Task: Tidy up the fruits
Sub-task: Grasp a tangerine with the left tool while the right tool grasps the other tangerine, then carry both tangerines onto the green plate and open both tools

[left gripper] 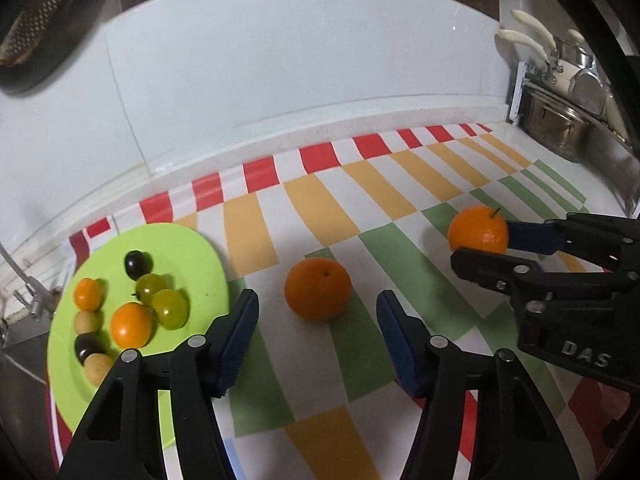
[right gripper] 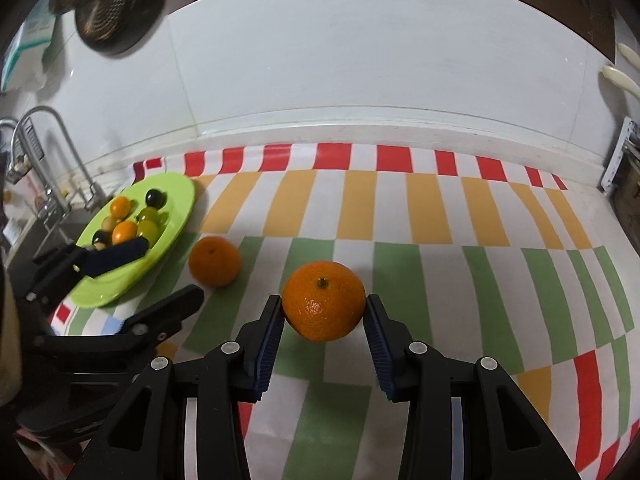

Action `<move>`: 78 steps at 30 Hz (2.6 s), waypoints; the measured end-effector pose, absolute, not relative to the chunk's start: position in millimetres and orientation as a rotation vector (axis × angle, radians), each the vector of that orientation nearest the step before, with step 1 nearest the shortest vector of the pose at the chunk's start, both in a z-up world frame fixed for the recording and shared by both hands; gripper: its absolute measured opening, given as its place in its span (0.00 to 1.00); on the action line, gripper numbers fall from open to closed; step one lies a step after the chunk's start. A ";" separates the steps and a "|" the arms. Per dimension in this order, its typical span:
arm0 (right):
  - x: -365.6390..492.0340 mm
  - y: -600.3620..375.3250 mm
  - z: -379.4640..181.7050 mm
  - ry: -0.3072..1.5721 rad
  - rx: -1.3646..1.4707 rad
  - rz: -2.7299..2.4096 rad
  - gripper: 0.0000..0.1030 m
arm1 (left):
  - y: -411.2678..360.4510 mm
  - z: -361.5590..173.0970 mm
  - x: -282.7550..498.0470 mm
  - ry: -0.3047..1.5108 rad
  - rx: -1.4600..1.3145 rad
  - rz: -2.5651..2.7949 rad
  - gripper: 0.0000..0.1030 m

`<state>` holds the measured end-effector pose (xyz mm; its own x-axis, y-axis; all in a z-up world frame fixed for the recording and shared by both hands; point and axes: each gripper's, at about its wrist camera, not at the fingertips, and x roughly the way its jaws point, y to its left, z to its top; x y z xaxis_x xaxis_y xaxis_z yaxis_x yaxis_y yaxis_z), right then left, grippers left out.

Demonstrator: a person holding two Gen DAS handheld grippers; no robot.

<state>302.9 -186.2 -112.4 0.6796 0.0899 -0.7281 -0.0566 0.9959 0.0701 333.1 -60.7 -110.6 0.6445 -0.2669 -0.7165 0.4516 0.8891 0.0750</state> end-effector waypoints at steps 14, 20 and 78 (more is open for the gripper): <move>315.1 -184.1 -113.0 0.826 0.041 0.093 0.41 | -78.4 -133.2 358.8 0.819 0.294 -0.401 0.41; 313.6 -182.7 -111.1 0.825 0.031 0.102 0.41 | -74.0 -129.9 355.2 0.822 0.266 -0.404 0.40; 277.0 -14.9 -32.7 0.626 -0.066 0.364 0.41 | 122.5 -20.8 267.3 0.602 0.157 -0.166 0.40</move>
<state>277.0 -14.9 -32.7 0.7492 0.3133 -0.5836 -0.3530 0.9344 0.0486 267.3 122.5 -20.8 0.8119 -0.1093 -0.5734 0.2005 0.9748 0.0980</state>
